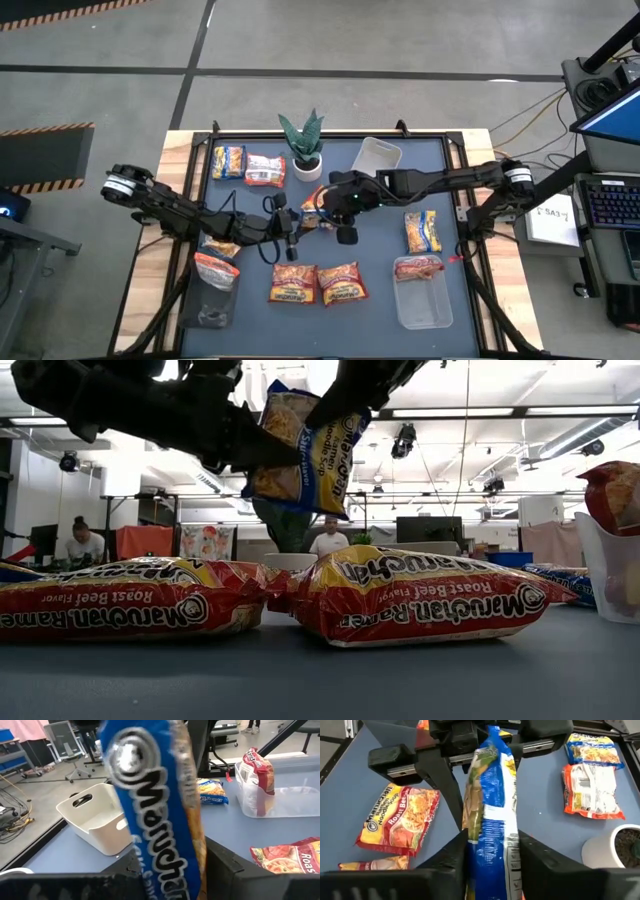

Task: Sort Maruchan noodles
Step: Put the middle left blue instant noodle pack into the gray bin

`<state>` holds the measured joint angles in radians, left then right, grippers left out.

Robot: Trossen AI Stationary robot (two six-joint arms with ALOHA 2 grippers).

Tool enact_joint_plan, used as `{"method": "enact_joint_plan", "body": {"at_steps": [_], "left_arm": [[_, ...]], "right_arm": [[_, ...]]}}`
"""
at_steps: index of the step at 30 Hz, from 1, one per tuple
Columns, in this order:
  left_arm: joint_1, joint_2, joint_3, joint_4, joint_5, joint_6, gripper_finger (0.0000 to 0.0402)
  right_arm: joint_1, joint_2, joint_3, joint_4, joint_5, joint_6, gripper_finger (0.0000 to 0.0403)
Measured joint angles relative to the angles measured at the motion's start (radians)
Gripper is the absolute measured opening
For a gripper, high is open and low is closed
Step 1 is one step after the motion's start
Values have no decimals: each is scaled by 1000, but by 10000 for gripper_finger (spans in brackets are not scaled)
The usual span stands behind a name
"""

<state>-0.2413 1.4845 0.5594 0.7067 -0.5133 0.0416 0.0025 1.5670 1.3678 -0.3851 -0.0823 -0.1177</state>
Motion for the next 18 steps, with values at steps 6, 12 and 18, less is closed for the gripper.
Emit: {"method": "enact_joint_plan", "body": {"at_steps": [6,12,18], "left_arm": [[0,0,0,1,0,-5,114],[0,1,1,15,0,-23,170],[0,0,1,14,0,-1,245]], "right_arm": [[-1,-1,0,0,2,3,94],[-3,-1,0,-10,3,13,123],[-11,-1,0,-27,3,13,96]]}}
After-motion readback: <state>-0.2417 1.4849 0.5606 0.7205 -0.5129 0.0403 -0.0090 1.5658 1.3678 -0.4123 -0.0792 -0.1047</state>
